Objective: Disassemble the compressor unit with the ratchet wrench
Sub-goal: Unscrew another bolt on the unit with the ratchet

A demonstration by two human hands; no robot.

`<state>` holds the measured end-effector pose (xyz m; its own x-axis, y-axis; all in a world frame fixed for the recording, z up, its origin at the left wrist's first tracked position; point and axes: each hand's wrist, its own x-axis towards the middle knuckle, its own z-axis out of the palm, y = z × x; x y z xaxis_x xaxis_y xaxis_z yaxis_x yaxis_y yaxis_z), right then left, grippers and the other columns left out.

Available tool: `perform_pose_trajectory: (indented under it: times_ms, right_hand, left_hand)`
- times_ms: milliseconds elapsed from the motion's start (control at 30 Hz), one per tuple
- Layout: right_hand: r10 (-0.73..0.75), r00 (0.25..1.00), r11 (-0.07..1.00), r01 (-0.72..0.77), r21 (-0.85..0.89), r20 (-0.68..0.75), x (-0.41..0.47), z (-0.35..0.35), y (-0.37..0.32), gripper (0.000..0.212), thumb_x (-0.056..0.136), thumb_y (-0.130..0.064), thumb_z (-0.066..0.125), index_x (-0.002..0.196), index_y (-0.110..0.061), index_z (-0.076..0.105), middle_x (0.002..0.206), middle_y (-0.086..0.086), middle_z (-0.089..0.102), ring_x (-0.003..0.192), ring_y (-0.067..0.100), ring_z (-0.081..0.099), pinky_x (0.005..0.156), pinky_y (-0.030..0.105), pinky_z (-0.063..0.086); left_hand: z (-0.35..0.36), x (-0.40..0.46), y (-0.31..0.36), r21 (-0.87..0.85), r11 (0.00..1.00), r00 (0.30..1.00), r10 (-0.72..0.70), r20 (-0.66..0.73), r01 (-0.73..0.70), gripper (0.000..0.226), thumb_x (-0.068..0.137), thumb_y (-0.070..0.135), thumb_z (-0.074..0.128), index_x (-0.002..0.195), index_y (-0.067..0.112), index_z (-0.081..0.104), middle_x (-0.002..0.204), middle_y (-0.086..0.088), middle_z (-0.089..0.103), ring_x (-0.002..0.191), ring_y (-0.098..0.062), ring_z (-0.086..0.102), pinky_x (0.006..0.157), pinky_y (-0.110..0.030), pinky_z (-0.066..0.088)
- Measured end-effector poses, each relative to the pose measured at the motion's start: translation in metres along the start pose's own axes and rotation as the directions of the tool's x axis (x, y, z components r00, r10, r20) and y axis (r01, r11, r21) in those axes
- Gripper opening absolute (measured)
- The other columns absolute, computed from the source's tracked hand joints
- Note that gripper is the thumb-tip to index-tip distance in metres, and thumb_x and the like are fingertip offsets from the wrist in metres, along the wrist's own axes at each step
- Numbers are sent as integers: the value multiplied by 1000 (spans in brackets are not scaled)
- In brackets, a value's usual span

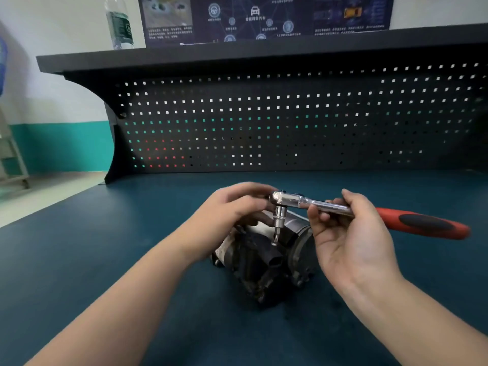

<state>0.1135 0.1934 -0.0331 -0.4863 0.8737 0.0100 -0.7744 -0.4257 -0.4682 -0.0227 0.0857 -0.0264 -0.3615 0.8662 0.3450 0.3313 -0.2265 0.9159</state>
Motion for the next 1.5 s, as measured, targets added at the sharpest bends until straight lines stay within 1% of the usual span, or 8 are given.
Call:
perform_pose_trajectory:
  times_ms: [900, 1033, 1100, 1167, 1200, 1267, 1400, 1500]
  right_hand:
    - [259, 961, 949, -233, -212, 102, 17, 1, -12, 31, 91, -17, 56, 61, -13, 49, 55, -1, 48, 38, 7, 35, 33, 14, 32]
    - [-28, 983, 973, 69, -222, 181, 14, -5, -4, 29, 92, -23, 59, 65, -16, 51, 56, -2, 47, 44, 9, 40, 36, 20, 29]
    - [-394, 813, 757, 551, -351, 428, 3, -10, -1, 33, 93, -29, 56, 62, -20, 50, 55, -3, 44, 48, 12, 38, 45, 25, 28]
    - [-506, 313, 205, 949, -240, 804, -10, -13, -1, 37, 93, -29, 55, 59, -17, 49, 52, 0, 42, 47, 15, 37, 48, 25, 31]
    - [-426, 100, -9, 993, -114, 899, -14, -13, -1, 40, 94, -26, 54, 57, -12, 50, 49, 4, 42, 45, 18, 37, 45, 27, 31]
    - [-344, -28, -169, 985, -32, 938, -15, -12, -6, 54, 96, -23, 52, 47, 0, 49, 45, 11, 40, 39, 25, 35, 40, 33, 29]
    - [-441, 349, 120, 936, -330, 827, -3, -17, -16, 52, 92, -32, 52, 57, 6, 49, 46, 15, 43, 41, 27, 41, 41, 42, 32]
    - [-451, 447, 286, 892, -349, 773, 2, -22, -8, 45, 88, -33, 54, 62, 3, 50, 48, 13, 44, 39, 32, 42, 37, 42, 32]
  left_hand:
    - [7, 8, -5, -237, 960, 953, -79, 294, 152, 25, 79, 17, 65, 101, 7, 71, 94, -10, 73, 83, -17, 69, 75, -32, 57]
    - [11, 7, -6, -169, 983, 973, -34, 230, 75, 14, 80, 15, 62, 84, 14, 76, 81, -4, 73, 73, -12, 67, 69, -23, 52]
    - [12, 6, -6, -143, 988, 977, -23, 210, 54, 13, 80, 15, 62, 77, 16, 75, 75, -1, 72, 69, -11, 65, 67, -21, 50]
    - [13, 6, -6, -131, 991, 979, -13, 206, 41, 12, 79, 13, 63, 75, 14, 74, 71, 1, 70, 65, -9, 64, 65, -19, 50]
    - [13, 6, -6, -124, 991, 978, -15, 206, 42, 12, 78, 12, 64, 75, 15, 75, 70, 2, 70, 65, -8, 64, 64, -18, 50]
    - [12, 5, -6, -134, 989, 977, -26, 213, 56, 12, 76, 12, 66, 75, 18, 76, 71, 2, 71, 66, -8, 65, 64, -19, 51]
    - [14, 5, -4, -181, 980, 972, -36, 233, 80, 11, 81, 17, 65, 75, 16, 75, 71, 2, 69, 64, -9, 64, 64, -19, 51]
    - [16, 5, -2, -204, 975, 967, -37, 251, 90, 18, 85, 18, 61, 73, 15, 74, 68, 2, 68, 63, -10, 63, 65, -20, 51]
